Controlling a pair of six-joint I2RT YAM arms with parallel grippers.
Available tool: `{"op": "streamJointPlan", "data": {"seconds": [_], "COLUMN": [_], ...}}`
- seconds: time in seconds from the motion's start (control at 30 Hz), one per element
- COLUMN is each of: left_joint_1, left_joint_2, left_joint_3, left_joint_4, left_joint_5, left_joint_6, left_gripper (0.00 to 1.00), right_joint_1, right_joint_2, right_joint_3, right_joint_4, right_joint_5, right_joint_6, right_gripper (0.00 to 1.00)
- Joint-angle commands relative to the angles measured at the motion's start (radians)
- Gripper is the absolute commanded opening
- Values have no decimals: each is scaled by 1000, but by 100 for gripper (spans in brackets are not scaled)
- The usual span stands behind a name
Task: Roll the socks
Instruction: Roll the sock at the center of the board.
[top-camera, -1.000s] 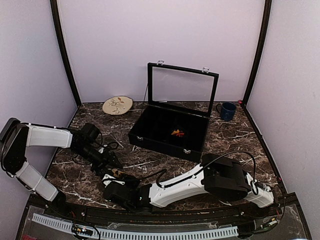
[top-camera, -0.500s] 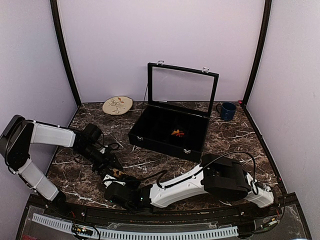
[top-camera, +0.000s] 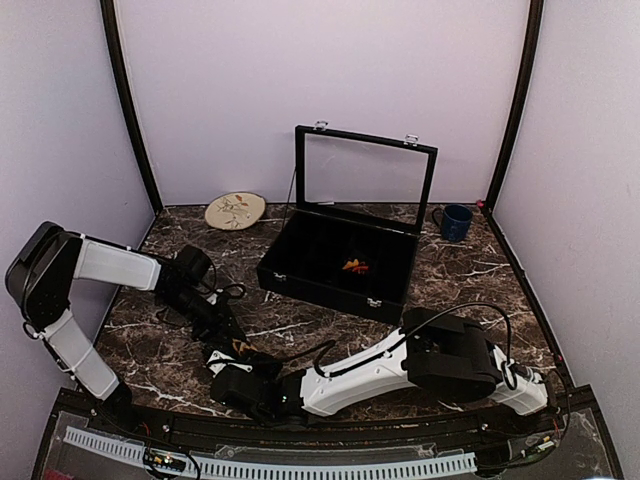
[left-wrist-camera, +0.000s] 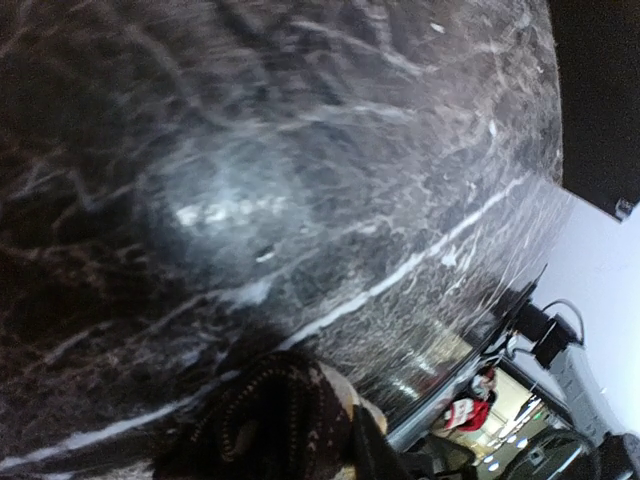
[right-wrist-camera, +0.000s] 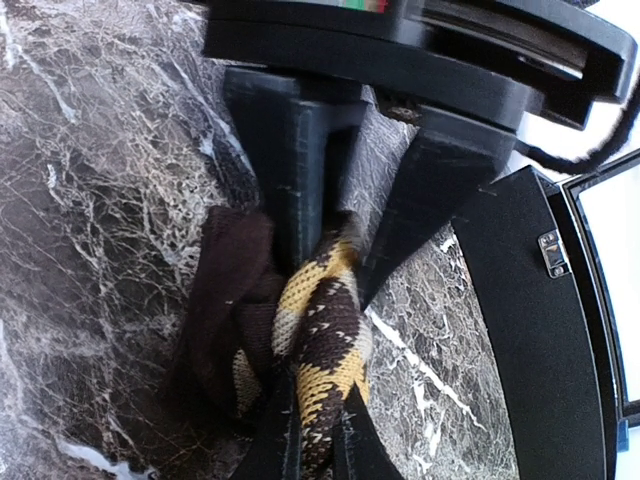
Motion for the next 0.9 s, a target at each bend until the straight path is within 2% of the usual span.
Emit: {"op": "streamJointPlan", "data": {"seconds": [0.0,0.03,0.23,0.67,0.87], "left_joint_1": [-21,-22,-32,-46,-54], "left_joint_2": [20,25,40,45,53], "left_joint_3": [32,34,24,-48,-64], "left_joint_4": [33,36,53,129,158], "left_joint_5": [24,24,-7,-115,-144], "left_joint_6": [2,3,23,24,19], "left_gripper": [5,0,0,0,0], "right_joint_1": [7,7,4,-46,-56], "right_joint_2": [-41,-41,-44,-125,-164], "right_joint_3": [-15,-15,-11,-46,-80], "right_joint_4": [42,43,17,-141,-169], "right_joint_5": [-42,-45,-52,-151,-196], "right_joint_6": [-4,-6,6,264,334], "right_gripper": [0,0,0,30,38]}}
